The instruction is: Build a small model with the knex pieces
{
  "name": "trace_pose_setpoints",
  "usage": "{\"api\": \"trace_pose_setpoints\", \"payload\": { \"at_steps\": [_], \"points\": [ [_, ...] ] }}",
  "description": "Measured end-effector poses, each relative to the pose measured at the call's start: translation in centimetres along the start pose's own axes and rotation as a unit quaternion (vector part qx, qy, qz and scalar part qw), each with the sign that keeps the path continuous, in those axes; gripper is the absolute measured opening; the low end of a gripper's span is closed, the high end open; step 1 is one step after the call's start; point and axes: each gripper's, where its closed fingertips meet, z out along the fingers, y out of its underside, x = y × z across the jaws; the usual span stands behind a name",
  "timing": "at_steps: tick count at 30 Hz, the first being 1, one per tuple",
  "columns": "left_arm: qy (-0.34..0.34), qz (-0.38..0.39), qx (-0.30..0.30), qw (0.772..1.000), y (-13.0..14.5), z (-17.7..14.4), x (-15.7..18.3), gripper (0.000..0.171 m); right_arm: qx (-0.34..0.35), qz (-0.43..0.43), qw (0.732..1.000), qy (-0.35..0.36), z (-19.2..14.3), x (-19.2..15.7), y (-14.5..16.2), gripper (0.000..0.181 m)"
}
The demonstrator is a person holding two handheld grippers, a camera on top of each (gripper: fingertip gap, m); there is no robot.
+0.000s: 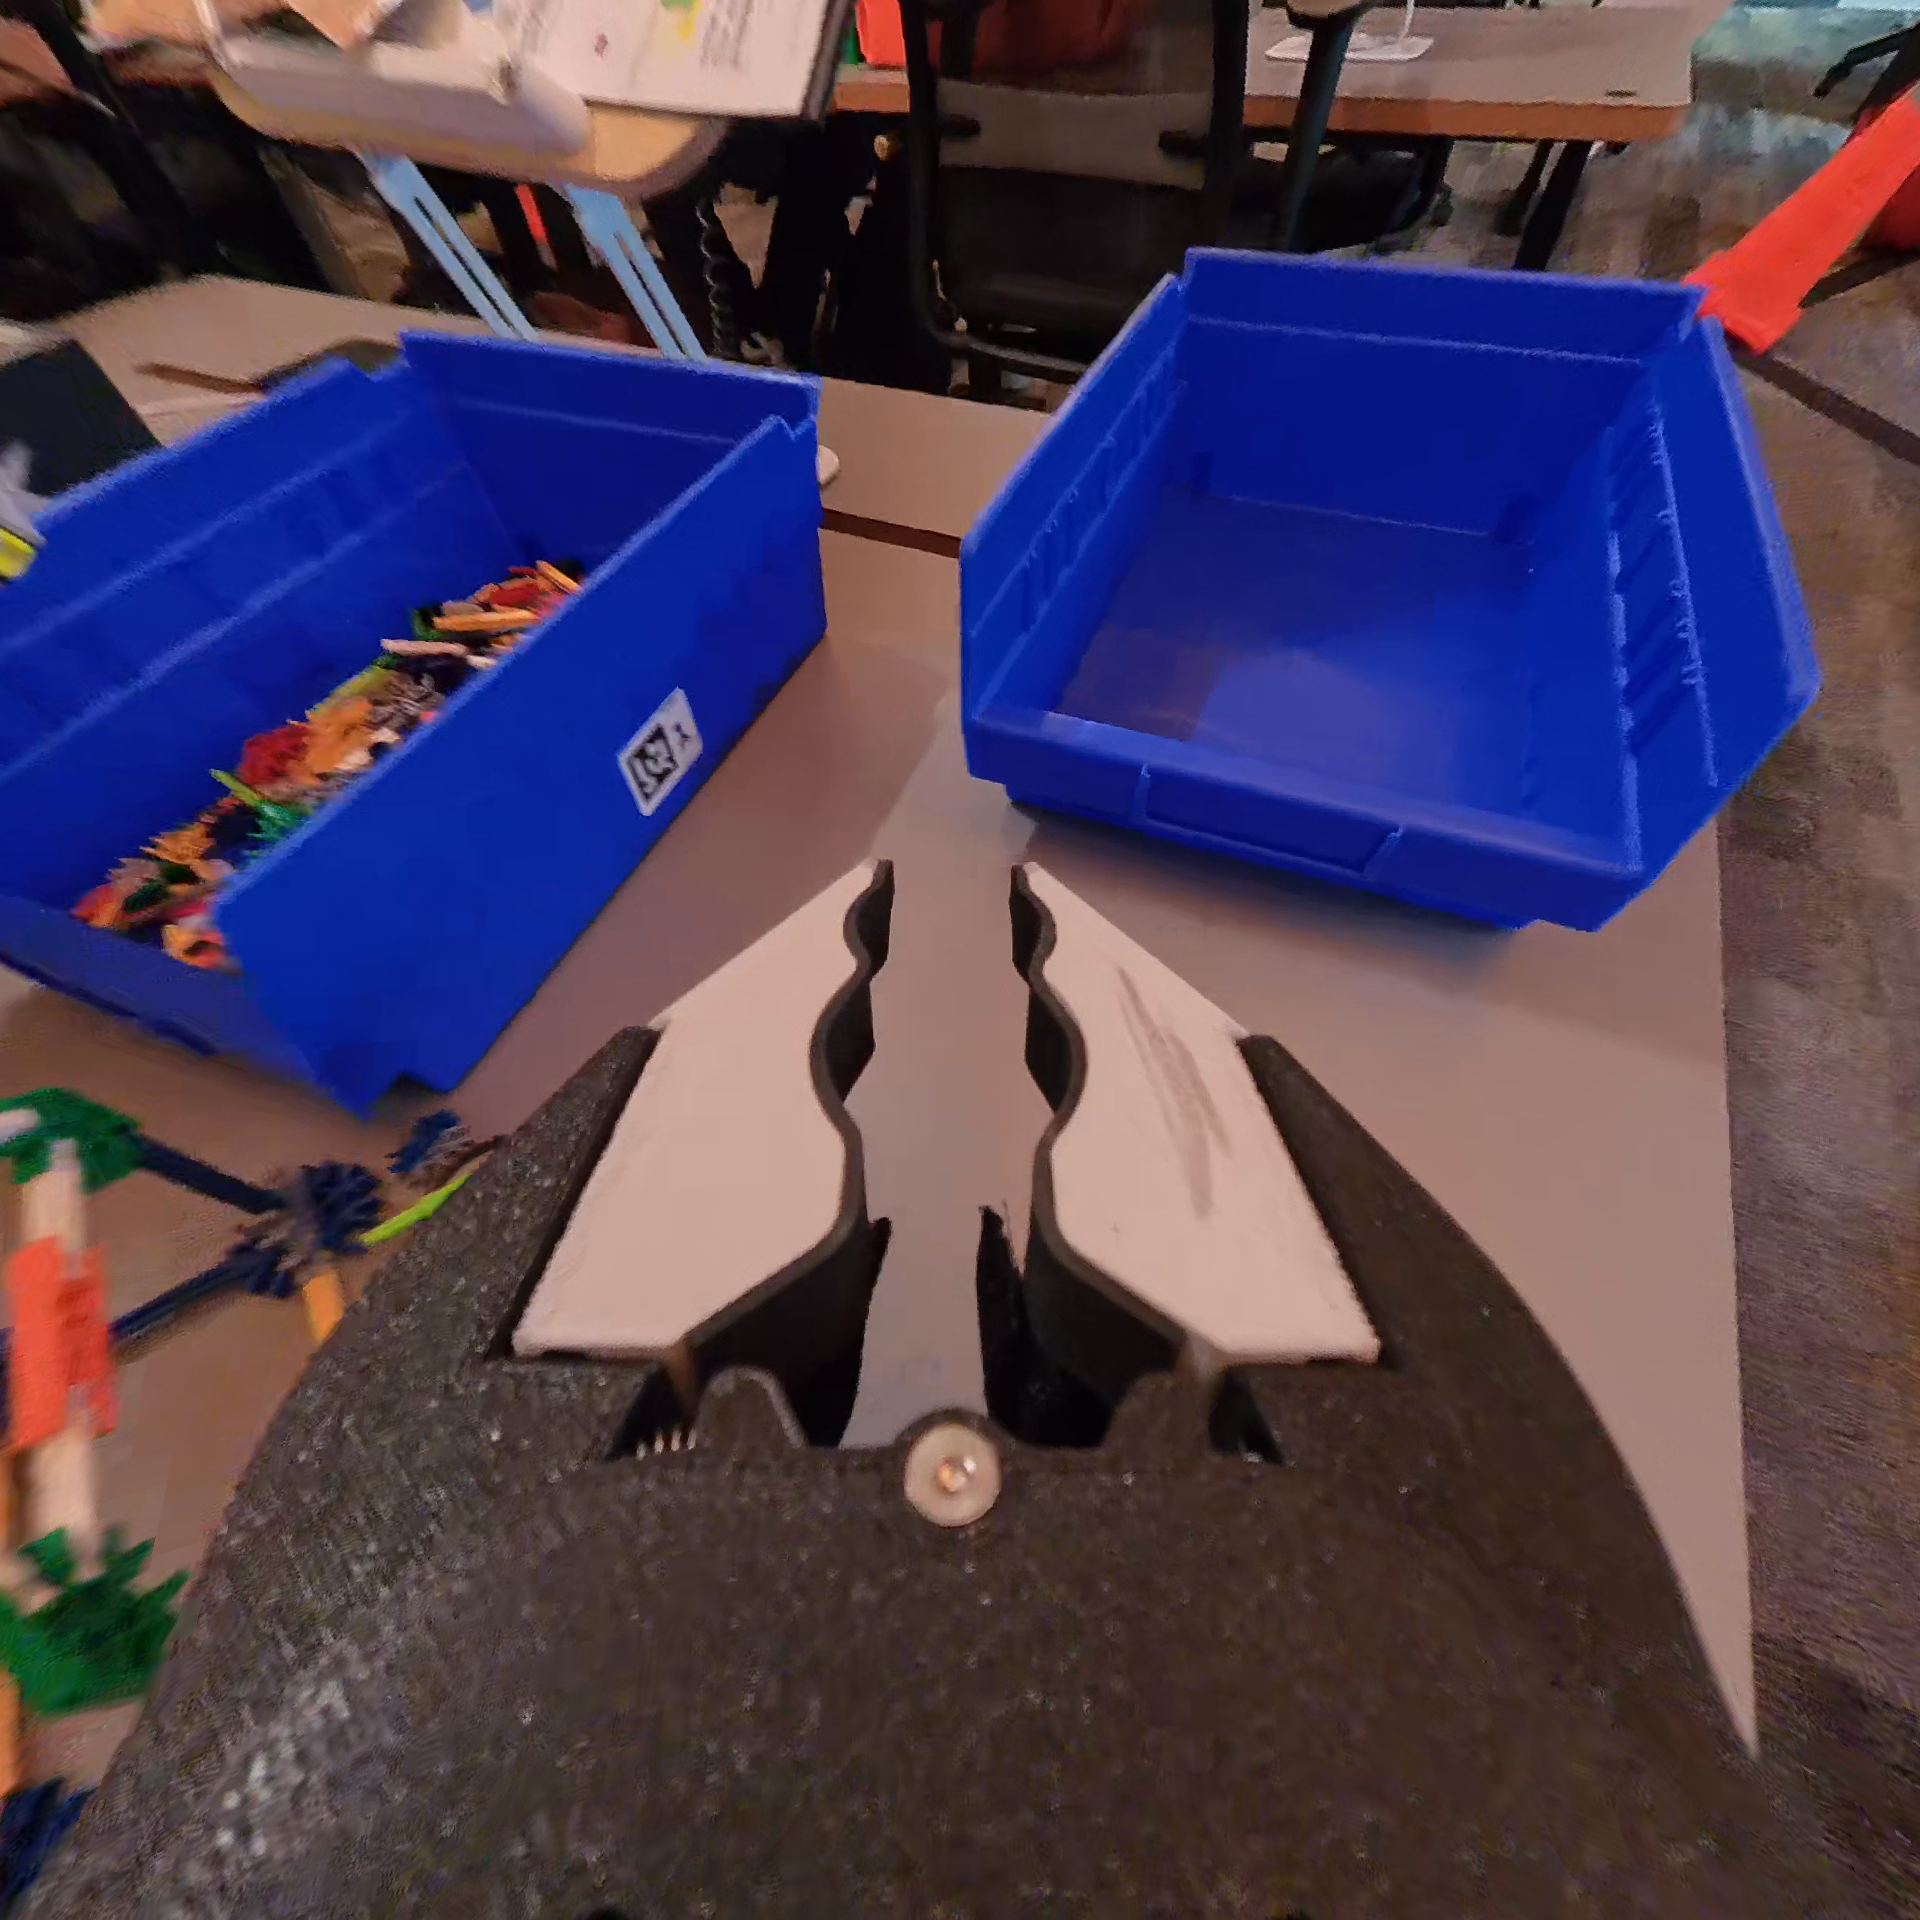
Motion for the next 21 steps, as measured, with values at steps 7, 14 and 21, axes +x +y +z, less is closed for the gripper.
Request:
{"api": "trace_pose_setpoints", "payload": {
  "at_steps": [7,14,21],
  "points": [
    [-0.014,0.038,0.023,0.999,-1.9,-0.8,2.8,0.007,0.015,-0.023,0.999,-0.036,-3.8,-4.5,-1.5,0.022],
    [-0.01,0.051,0.072,0.996,-4.2,-0.9,4.4,0.007,0.035,-0.034,0.992,-0.117,-6.3,-10.9,-4.1,0.028],
    [0.004,0.044,0.156,0.987,-6.9,-1.7,4.4,0.007,0.022,-0.036,0.984,-0.174,-5.7,-15.8,-4.9,0.029]
  ]
}}
